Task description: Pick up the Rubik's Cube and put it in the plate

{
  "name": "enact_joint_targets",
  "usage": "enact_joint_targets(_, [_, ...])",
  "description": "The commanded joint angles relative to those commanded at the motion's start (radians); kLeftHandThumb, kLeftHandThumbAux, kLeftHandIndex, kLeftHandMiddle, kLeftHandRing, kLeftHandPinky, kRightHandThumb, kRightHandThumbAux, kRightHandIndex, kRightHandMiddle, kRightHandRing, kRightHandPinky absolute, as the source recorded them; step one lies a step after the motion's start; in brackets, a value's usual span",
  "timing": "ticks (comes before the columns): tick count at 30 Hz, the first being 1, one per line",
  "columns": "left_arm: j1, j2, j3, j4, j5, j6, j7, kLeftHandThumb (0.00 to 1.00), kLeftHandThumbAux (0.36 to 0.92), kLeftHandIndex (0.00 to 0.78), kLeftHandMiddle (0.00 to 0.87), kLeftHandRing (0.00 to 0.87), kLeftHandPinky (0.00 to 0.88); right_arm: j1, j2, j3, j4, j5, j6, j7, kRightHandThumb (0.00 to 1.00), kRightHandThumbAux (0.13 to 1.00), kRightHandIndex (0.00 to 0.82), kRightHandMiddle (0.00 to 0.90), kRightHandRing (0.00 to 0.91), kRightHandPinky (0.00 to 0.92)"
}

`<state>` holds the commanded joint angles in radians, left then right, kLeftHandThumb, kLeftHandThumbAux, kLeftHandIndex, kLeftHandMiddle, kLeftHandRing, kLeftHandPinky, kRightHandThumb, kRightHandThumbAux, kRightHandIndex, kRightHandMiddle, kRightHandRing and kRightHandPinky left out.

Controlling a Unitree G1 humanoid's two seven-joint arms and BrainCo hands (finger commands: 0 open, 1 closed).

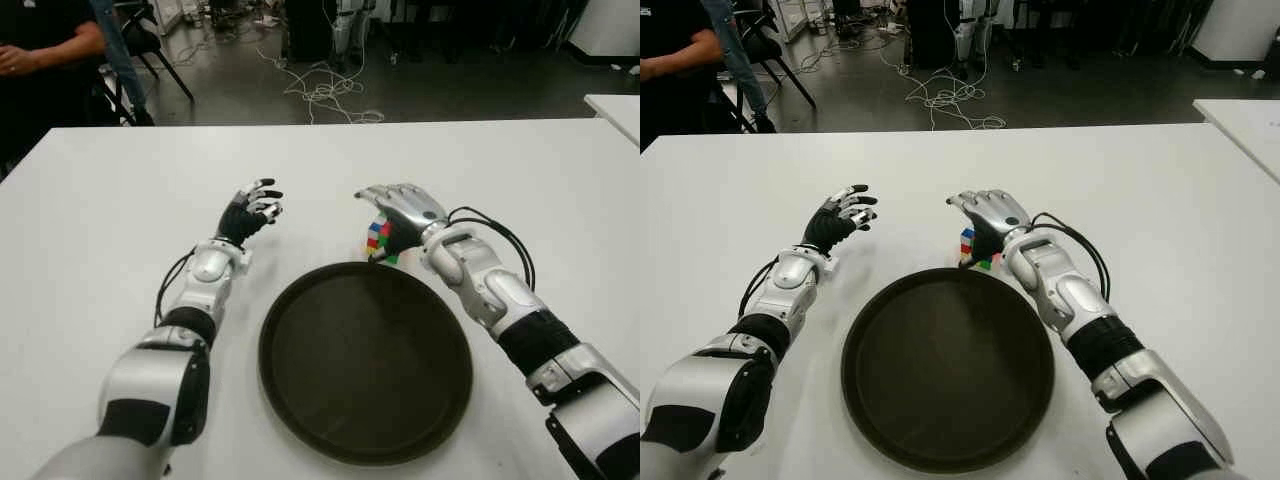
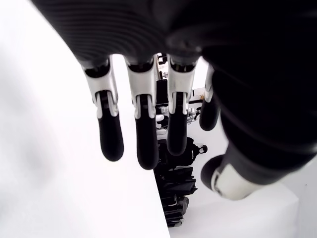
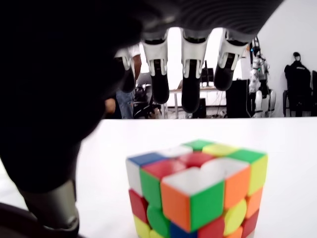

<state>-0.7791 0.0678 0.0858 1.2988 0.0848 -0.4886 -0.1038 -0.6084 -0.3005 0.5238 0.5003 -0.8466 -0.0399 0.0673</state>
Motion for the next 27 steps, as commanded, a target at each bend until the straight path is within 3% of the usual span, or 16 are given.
enact_joint_targets(16, [-0.001,-0.001,0.002,0.003,0.003,0.004,0.008,0.167,0.761,0.2,0.283,0.319,0.364,-0.012,0.016,0.02,0.054,0.002,-0.045,0.001,0.0,0.767,0.122,0.146,0.142,0.111])
enact_joint_targets(27, [0.0,0.001,0.004,0.004,0.0,-0.009,-0.004,0.175,0.757,0.208,0.283,0.321,0.366,-0.02,0.02,0.02,0.072,-0.004,-0.046,-0.022,0.0,0.776,0.133,0.165,0.17,0.151])
